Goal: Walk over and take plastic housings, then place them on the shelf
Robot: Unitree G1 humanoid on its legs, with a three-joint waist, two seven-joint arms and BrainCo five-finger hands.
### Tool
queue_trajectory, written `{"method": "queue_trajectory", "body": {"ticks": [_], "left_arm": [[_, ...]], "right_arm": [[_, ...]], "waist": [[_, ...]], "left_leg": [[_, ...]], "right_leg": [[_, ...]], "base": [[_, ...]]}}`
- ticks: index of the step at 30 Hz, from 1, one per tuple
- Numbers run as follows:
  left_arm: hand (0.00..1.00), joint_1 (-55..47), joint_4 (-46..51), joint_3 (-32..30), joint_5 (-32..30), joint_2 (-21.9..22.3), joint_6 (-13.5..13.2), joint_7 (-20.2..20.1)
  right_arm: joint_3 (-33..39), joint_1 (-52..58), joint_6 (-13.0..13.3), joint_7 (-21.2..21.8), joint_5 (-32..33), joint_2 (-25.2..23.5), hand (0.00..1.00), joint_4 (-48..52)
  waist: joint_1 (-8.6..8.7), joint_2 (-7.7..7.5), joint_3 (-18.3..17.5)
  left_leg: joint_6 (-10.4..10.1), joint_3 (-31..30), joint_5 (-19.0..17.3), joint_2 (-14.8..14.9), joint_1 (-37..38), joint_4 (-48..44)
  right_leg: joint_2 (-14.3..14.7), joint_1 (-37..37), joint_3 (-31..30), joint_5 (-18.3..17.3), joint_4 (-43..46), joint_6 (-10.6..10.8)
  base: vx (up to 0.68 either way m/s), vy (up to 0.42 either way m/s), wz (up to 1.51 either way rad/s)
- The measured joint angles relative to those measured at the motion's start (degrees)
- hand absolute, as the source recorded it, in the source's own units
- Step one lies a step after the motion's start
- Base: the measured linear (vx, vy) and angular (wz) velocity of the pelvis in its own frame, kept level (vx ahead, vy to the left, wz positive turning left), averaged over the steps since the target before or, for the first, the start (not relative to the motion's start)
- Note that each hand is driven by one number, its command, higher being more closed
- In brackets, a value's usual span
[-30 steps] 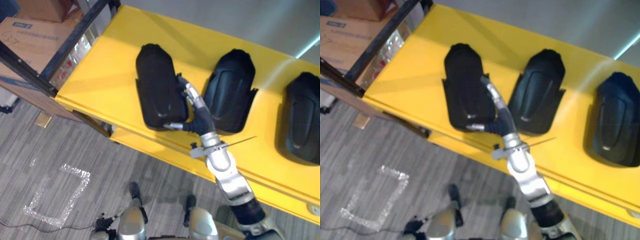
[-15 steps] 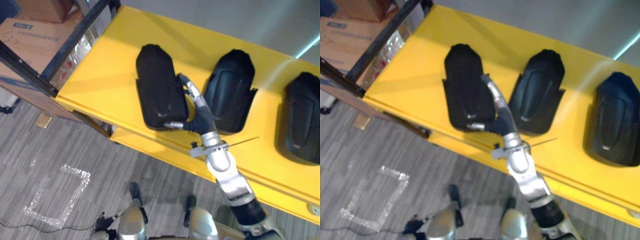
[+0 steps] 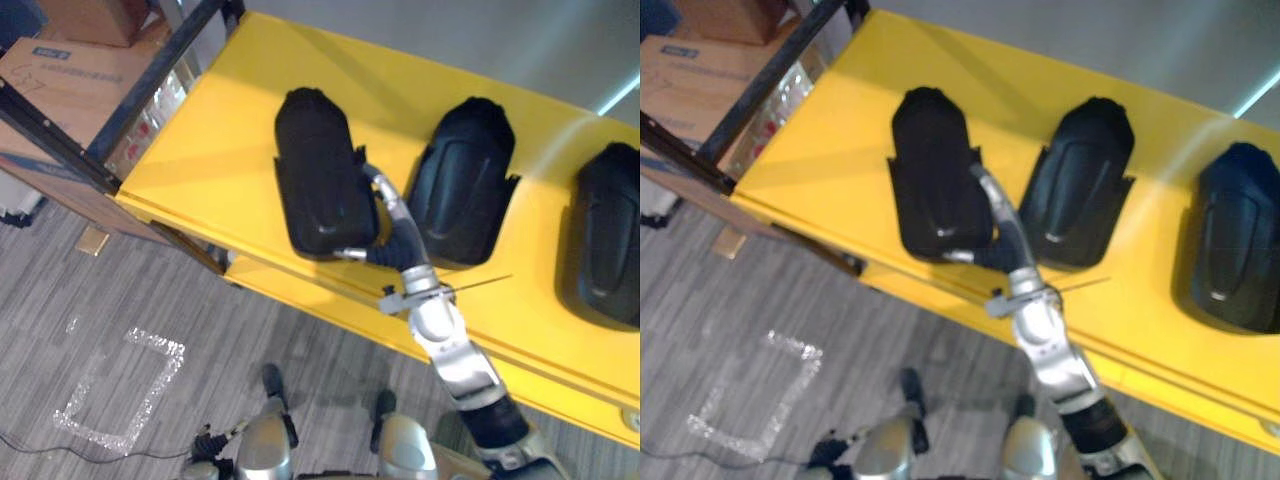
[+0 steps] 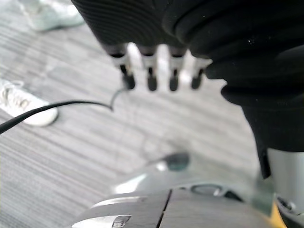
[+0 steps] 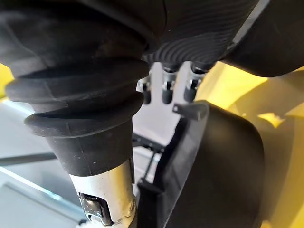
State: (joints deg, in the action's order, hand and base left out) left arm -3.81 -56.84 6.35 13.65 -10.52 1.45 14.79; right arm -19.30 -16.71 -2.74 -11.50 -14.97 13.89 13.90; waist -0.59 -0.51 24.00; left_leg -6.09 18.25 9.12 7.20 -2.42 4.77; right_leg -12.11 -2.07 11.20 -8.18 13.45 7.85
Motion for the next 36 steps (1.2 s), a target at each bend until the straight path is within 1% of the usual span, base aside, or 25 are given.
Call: {"method": "queue_trajectory", "body": {"ticks": [15,24,26,30,36], "left_arm": [[0.0,0.0,0.1,0.0,0.0,0.0,0.0,0.0],[0.0,0.0,0.2,0.1,-0.1,0.0,0.0,0.0],[0.0,0.0,0.2,0.1,-0.1,0.0,0.0,0.0],[0.0,0.0,0.2,0.1,-0.2,0.0,0.0,0.0],[0.0,0.0,0.2,0.1,-0.2,0.0,0.0,0.0]], "right_arm": [[-0.1,-0.2,-0.2,0.1,-0.1,0.0,0.0,-1.1],[-0.4,-0.5,0.2,0.6,0.2,0.0,0.0,-1.1],[-1.1,-0.8,0.4,0.9,0.2,0.1,0.0,-1.1],[-1.7,-1.5,1.7,2.8,0.2,0.2,0.0,-1.1],[-2.9,-2.0,2.4,4.1,0.2,0.3,0.0,-0.8]], "waist": [[0.0,0.0,0.0],[0.0,0.0,0.0],[0.01,0.0,0.0],[0.0,0.0,0.0],[-0.02,0.0,0.0]], "left_leg": [[0.0,0.0,0.0,0.0,-0.1,0.0],[0.0,0.0,0.0,0.0,-0.1,0.0],[0.0,0.0,0.0,0.0,0.0,0.0],[0.0,0.0,0.0,0.0,0.0,0.0],[0.0,-0.2,0.0,0.0,0.1,0.0]], "right_leg": [[0.0,0.0,0.0,0.0,0.0,0.0],[0.0,0.0,0.0,0.0,0.0,0.0],[0.0,0.0,0.0,0.0,0.0,0.0],[0.0,0.1,0.0,0.0,0.0,0.0],[0.0,0.2,0.1,0.0,0.0,0.0]], "base": [[0.0,0.0,0.0],[0.0,0.0,0.0],[0.0,0.0,0.0],[0.0,0.0,0.0],[0.0,0.0,0.0]]}}
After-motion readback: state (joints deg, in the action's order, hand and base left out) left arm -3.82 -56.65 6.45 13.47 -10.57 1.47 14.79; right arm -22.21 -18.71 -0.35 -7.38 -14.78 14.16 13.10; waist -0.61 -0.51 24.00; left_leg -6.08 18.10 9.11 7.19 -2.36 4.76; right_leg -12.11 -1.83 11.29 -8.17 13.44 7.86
